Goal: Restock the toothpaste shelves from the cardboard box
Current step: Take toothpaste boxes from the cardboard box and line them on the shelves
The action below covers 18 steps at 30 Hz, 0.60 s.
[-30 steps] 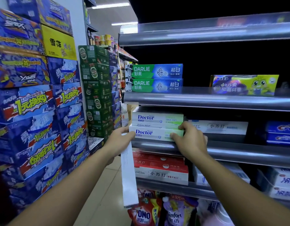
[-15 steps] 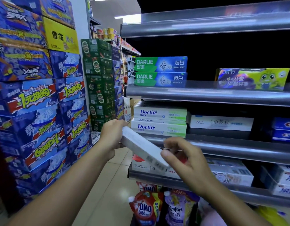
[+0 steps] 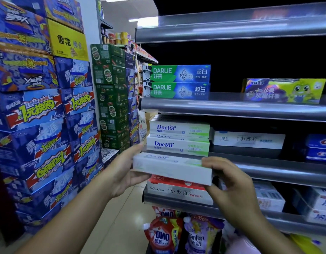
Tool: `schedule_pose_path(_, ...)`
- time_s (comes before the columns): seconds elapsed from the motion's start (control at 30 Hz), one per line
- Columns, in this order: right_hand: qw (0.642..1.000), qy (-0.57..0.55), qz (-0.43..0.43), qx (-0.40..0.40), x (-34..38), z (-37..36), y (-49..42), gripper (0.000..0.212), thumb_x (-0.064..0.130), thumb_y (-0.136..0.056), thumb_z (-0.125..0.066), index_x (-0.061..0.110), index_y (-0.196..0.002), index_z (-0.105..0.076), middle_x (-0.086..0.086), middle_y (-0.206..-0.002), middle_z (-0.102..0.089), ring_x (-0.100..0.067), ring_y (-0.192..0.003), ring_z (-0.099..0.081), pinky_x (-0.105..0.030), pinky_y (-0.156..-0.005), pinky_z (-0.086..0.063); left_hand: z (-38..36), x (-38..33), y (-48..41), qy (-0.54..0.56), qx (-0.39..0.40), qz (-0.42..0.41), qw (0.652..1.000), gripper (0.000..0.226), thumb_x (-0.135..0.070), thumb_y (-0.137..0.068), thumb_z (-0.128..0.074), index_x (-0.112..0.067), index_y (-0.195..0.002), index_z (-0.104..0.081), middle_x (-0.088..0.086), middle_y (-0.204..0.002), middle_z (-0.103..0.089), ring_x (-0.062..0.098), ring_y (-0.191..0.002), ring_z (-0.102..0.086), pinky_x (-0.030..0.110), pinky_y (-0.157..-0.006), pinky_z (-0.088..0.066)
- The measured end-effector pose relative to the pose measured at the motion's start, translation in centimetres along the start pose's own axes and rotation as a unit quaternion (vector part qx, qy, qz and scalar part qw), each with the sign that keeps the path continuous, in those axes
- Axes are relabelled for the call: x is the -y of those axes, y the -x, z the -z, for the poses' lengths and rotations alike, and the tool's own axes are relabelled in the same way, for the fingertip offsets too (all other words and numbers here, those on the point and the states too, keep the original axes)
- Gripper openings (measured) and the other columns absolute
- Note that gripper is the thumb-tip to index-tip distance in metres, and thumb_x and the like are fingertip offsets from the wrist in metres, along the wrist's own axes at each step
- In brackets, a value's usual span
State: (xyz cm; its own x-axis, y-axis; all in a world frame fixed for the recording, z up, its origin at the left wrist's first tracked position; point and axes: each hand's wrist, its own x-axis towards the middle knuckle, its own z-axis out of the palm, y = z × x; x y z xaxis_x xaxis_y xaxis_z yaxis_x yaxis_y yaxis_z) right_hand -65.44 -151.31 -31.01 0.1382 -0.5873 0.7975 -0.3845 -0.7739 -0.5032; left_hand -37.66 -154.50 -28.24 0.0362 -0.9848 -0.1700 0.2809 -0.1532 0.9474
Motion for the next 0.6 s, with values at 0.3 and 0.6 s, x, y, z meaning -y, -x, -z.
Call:
schedule_pose_path(0.3, 0.997, 0.074, 0.024, 0.013, -0.4, 0.0, 1.5, 0.071, 0.0, -0.071, -0.086, 0.041, -0.117, -0.052, 0.015, -0.138, -0.051, -0.002, -0.128, -0.051, -0.013, -0.096, -0.047, 0.9, 1.3, 0.3, 0.092, 0.046, -0.071, 0.992, 0.044, -0.018, -0.074, -0.079, -0.004, -0.113, -0.065, 0.018, -0.097, -0.076, 0.027, -0.082, -0.076, 0.032, -0.063, -0.062)
schedule_pose_path(0.6, 0.9, -0.298, -0.316, -0.029, 0.6, 0.1, 0.0, 0.054, 0.018, -0.067, -0.083, 0.011, -0.117, -0.064, -0.024, -0.096, -0.073, -0.035, -0.084, -0.074, -0.028, -0.068, -0.06, 0.2, 1.0, 0.2, 0.111, 0.031, -0.167, 0.979, 0.052, -0.017, -0.077, -0.078, -0.003, -0.123, -0.059, 0.024, -0.109, -0.075, 0.029, -0.096, -0.076, 0.034, -0.074, -0.062)
